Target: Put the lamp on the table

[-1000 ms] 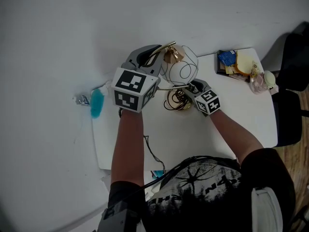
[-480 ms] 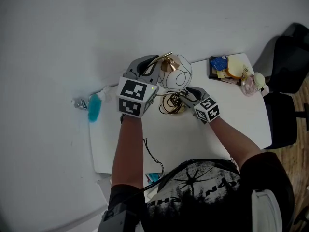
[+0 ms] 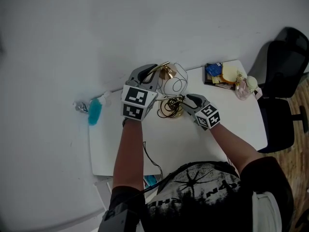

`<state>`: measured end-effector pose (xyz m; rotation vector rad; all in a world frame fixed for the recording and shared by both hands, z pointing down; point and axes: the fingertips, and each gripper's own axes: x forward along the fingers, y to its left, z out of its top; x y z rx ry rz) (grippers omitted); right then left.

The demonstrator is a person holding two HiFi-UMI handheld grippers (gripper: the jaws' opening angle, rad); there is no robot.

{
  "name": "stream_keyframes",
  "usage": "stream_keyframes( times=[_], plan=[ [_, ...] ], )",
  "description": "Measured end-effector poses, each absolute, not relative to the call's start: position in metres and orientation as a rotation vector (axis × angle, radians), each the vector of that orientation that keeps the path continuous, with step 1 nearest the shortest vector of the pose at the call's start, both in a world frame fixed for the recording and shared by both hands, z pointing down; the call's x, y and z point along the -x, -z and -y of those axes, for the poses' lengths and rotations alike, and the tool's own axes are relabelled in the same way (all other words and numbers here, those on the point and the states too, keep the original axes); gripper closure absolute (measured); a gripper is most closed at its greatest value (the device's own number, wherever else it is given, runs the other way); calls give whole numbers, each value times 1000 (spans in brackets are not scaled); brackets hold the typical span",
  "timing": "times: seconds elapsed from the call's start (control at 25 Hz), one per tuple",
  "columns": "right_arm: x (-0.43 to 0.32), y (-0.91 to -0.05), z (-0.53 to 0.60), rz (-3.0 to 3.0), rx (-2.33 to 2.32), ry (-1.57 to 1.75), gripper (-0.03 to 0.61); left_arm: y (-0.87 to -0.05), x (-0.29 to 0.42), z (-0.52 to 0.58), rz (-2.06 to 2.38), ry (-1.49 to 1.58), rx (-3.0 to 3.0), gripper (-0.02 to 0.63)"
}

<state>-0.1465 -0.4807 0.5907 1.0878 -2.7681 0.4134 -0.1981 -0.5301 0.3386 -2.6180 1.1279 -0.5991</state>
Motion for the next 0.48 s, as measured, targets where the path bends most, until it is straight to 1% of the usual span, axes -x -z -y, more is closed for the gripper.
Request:
stream_keyframes(
  times=[0.12, 0.16, 0.24, 0.32, 0.36, 0.48],
  plan=[
    [144, -584, 476, 2770, -1097, -402, 382, -339, 202, 532, -1159, 632, 2565, 586],
    [143, -582, 472, 2770, -1100, -399, 382, -339, 205, 531, -1177, 645, 2538, 574],
    [139, -579, 468, 2769, -1105, -384, 382, -337, 211, 530, -1208, 641, 2515, 497],
    [134, -575, 466, 2767, -1108, -366, 382, -331, 214, 525, -1214, 591, 2555, 391],
    [132, -574, 464, 2766, -1109, -362, 382, -329, 216, 522, -1218, 568, 2576, 370],
    [123, -572, 457, 2762, -1123, -359, 382, -331, 221, 509, -1255, 564, 2568, 370]
  ],
)
